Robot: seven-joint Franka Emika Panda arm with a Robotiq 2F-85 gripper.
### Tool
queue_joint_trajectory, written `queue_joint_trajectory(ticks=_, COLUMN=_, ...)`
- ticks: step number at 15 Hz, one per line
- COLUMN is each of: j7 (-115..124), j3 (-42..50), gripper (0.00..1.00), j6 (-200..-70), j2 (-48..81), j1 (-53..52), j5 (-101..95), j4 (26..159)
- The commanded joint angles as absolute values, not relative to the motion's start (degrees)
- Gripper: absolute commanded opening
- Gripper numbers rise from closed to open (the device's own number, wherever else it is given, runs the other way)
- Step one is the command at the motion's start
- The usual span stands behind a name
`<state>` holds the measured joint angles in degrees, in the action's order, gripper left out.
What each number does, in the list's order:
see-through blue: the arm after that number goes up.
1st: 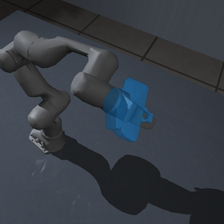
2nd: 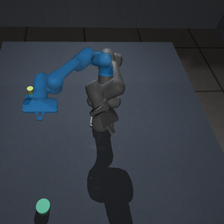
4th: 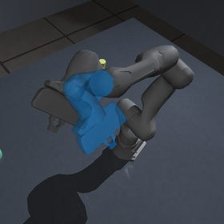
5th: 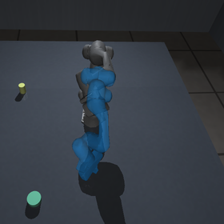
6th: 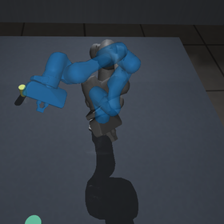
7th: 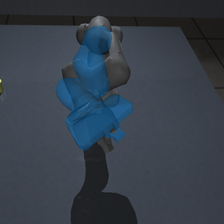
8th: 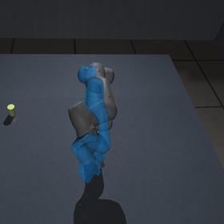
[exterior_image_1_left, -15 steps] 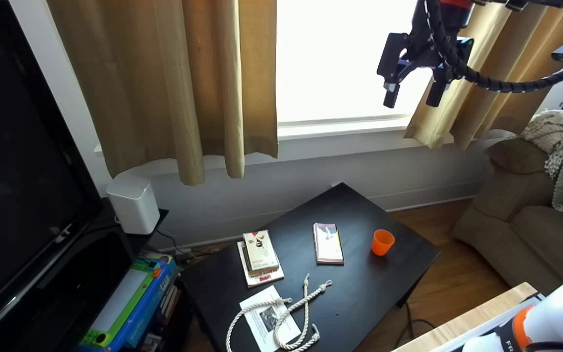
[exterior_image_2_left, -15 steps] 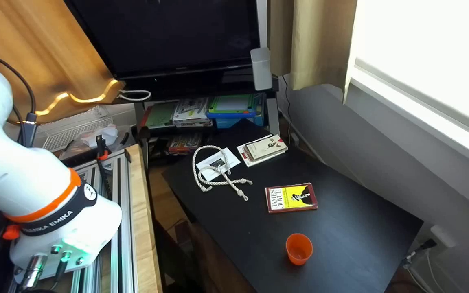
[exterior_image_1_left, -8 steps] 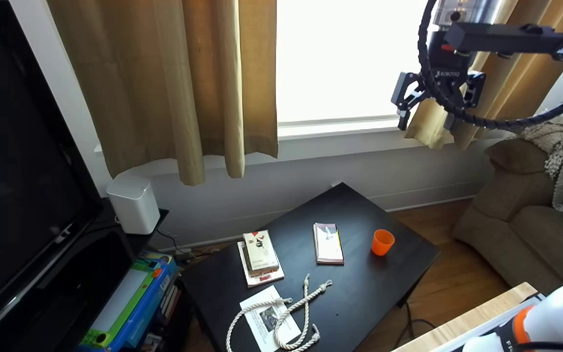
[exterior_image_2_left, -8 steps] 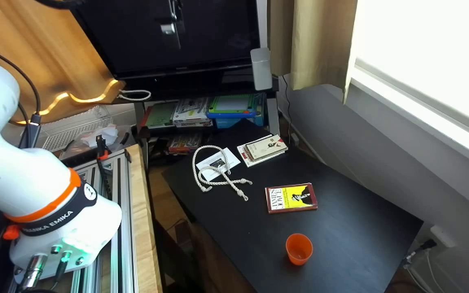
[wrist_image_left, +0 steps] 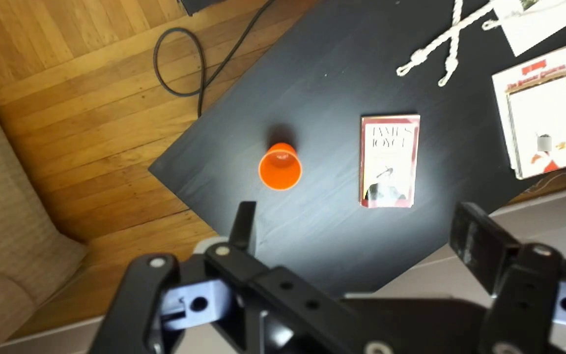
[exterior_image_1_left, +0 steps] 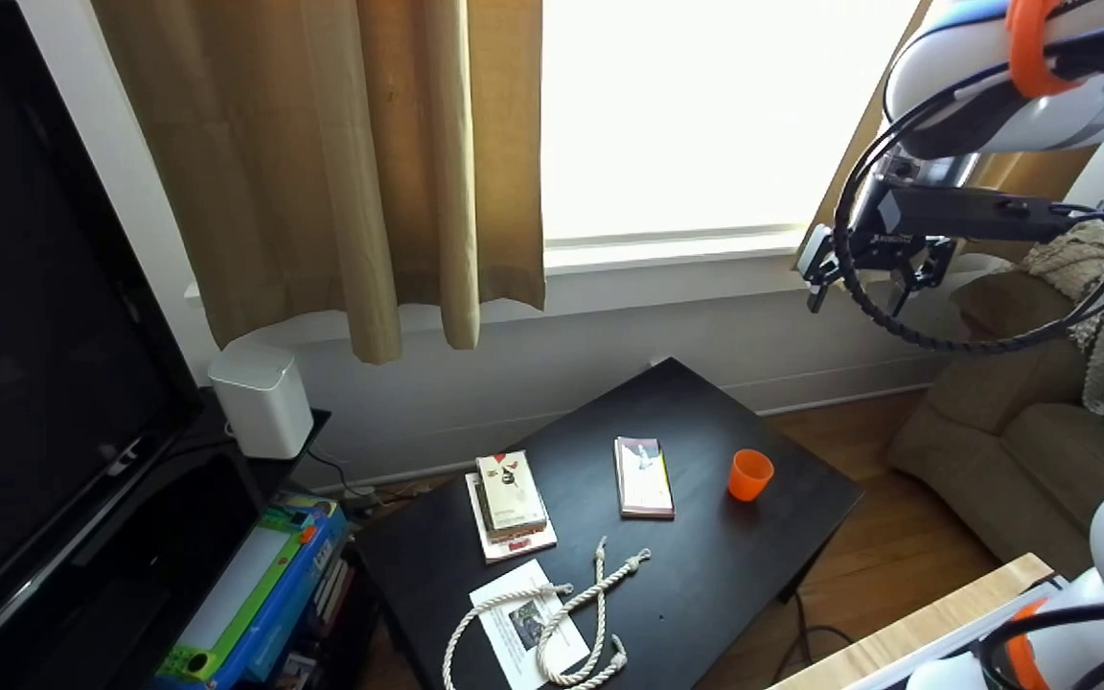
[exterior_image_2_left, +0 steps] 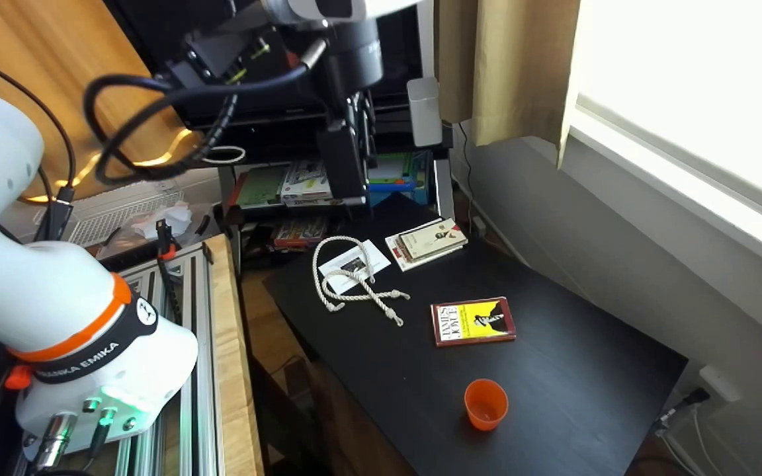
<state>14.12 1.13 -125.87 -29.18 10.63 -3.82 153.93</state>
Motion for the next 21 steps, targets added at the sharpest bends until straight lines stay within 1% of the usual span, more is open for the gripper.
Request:
queue_joint_trajectory(ticks=1, j7=7.6, j3=5.29, gripper=1.0, j6=-135.13, j2=-23.3, j1=10.14, j5=-2.54, j4=156.06)
queue_joint_trajectory(ticks=2, j7=5.35, j3=6.37, gripper=1.0, j6=-134.08, j2=-20.41, j1=9.64, j5=-1.35, j4=154.86)
queue_joint_trajectory(ticks=3, j7=9.29, j3=4.09, gripper=1.0, j6=-132.66, j2=-24.78, j1=10.53, j5=-3.28, j4=155.59)
queue_joint_trajectory(ticks=6, j7=6.69, j3=5.76, gripper=1.0, j6=-133.54, j2=-20.75, j1=10.4, j5=-2.8, j4=155.01)
queue_joint_trajectory(ticks=11, j7=6.64, j3=5.75, gripper=1.0, j6=-133.55, j2=-20.1, j1=10.1, j5=-2.68, j4=154.39)
queue_joint_trajectory(ticks=15, j7=15.88, j3=3.99, gripper=1.0, j6=-140.42, j2=-15.67, j1=12.91, j5=-6.74, j4=154.25)
queue_joint_trajectory(ticks=21, j7=20.16, j3=5.46, gripper=1.0, j6=-154.13, j2=-3.97, j1=14.0, j5=-7.01, j4=153.73)
